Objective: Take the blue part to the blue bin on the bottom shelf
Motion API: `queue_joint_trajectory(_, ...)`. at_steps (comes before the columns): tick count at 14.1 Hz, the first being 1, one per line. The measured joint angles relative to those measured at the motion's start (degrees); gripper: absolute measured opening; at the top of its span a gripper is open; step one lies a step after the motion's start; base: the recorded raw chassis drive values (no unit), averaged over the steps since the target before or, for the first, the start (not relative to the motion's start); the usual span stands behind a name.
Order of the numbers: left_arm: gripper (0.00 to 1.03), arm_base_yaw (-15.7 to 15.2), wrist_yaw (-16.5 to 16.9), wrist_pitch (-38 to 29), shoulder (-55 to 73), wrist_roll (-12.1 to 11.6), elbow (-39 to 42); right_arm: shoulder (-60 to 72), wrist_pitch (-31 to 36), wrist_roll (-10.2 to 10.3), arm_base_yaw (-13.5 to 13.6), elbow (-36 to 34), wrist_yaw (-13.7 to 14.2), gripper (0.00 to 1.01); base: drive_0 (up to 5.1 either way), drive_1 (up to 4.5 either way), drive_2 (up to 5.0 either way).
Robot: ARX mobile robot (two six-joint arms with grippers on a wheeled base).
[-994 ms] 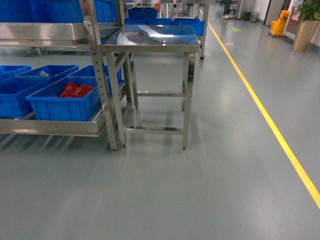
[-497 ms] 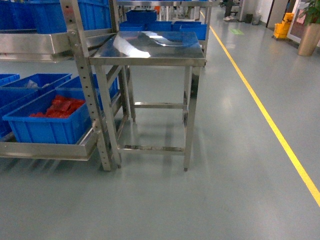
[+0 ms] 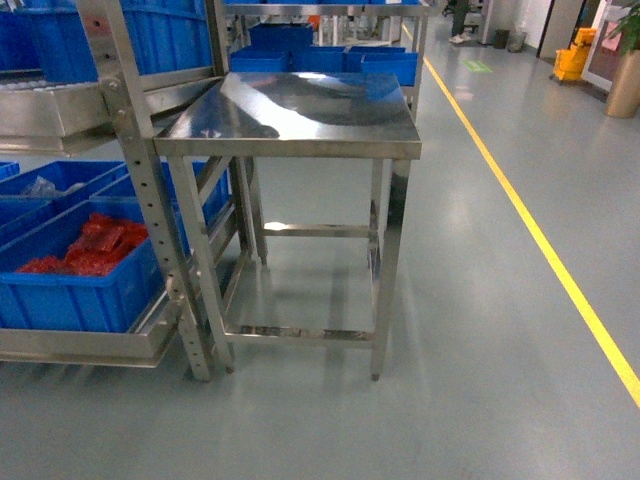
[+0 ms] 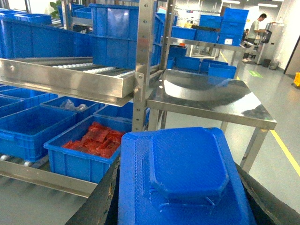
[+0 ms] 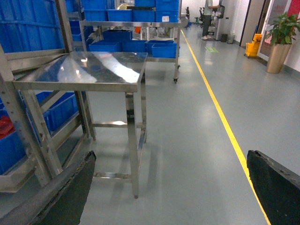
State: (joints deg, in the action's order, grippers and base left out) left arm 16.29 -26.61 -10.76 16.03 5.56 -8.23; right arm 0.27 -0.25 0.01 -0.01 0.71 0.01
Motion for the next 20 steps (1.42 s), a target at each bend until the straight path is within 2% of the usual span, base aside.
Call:
queue_joint_trajectory(12, 0.43, 0.0, -0.2, 0.1, 0.0, 0.0, 0.0, 0.0, -0.1, 0.0, 0.0, 0.0, 0.0, 0.98, 0.0, 4.14, -4.1)
queue_joint_trajectory(17, 0.43, 0.0, 0.0, 0.0, 0.2, 0.0, 0.1, 0.0, 0.0, 0.0, 0.0, 0.0, 0.0, 0.98, 0.0, 0.0, 0.0)
queue_joint_trajectory(20, 0.43, 0.0, 0.3, 0.0, 0.0, 0.0, 0.1, 0.0, -0.1, 0.0, 0.0, 0.0, 0.0, 0.98, -4.9, 2.43, 2.4)
